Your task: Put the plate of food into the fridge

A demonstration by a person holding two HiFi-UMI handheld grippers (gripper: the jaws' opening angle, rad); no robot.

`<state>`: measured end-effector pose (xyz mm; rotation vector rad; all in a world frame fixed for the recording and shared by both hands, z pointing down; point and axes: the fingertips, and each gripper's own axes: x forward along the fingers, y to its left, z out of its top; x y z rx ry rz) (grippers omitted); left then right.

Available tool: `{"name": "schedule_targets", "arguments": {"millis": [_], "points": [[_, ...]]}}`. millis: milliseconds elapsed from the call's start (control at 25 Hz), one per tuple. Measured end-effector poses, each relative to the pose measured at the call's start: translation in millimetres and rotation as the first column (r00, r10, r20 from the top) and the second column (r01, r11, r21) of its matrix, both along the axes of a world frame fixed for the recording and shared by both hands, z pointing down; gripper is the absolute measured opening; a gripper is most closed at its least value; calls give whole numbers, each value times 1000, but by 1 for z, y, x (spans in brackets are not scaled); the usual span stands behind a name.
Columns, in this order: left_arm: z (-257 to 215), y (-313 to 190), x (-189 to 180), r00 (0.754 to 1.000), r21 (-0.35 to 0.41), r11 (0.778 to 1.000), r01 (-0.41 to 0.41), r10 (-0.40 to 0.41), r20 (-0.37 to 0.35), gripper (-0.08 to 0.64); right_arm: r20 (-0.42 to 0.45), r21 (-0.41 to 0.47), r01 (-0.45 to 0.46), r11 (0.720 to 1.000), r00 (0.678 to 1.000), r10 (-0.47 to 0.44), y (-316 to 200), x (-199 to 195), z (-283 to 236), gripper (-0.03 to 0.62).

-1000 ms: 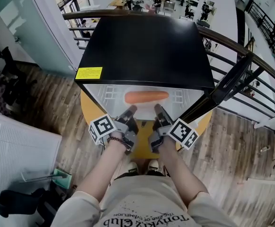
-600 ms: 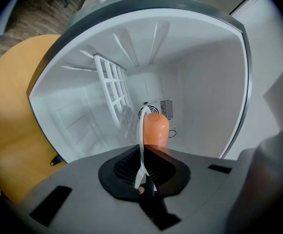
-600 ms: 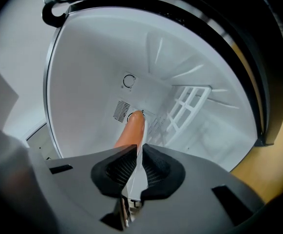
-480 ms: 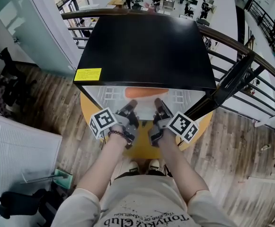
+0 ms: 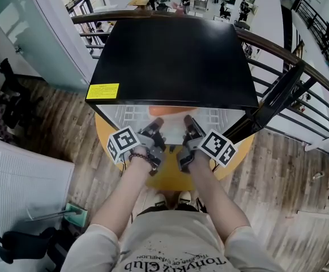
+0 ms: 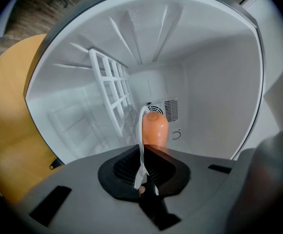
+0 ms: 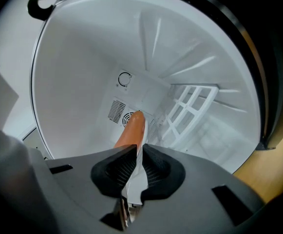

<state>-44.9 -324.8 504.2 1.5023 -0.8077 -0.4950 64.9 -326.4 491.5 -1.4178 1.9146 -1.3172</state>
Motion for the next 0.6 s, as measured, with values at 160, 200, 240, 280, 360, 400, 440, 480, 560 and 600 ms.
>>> {"name": "schedule_targets", "arguments": {"millis": [160, 200, 240, 280, 360, 400, 440, 480, 560, 600], "points": [[1, -3, 0, 1000, -3, 1000, 0, 0, -4, 37, -7, -5, 4, 1000, 1000, -4, -4, -1, 1, 49], [2, -4, -1, 1000, -4, 1000, 1, -1, -3, 37, -8, -6, 5, 1000, 1000, -5, -5, -2, 2, 49], [3, -6, -2, 1000, -5, 1000, 2, -2, -1, 37, -9, -7, 6, 1000, 1000, -6, -7, -2, 2, 51], [3, -8, -3, 1000, -5, 1000, 2, -2, 1, 37, -10, -7, 6, 1000, 1000, -6, -9, -3, 3, 51], [4, -11, -2, 1000, -4, 1000, 3, -3, 3, 37, -16, -4, 5, 1000, 1000, -5, -12, -3, 3, 51], [4, -12, -2, 1000, -4, 1000, 4, -4, 3, 37, -22, -2, 6, 1000, 1000, -6, -13, -2, 2, 51], [5, -12, -1, 1000, -4, 1000, 5, -5, 4, 37, -29, -1, 6, 1000, 1000, -6, -14, -2, 2, 52], [5, -13, -1, 1000, -4, 1000, 5, -5, 5, 37, -36, 0, 7, 1000, 999, -7, -15, -1, 2, 52], [4, -14, 0, 1000, -2, 1000, 4, -4, 10, 38, -50, -3, 6, 1000, 999, -6, -16, -1, 1, 57], [3, -15, 0, 1000, -1, 1000, 3, -3, 13, 38, -56, -6, 5, 1000, 998, -5, -16, -2, 0, 60]]}}
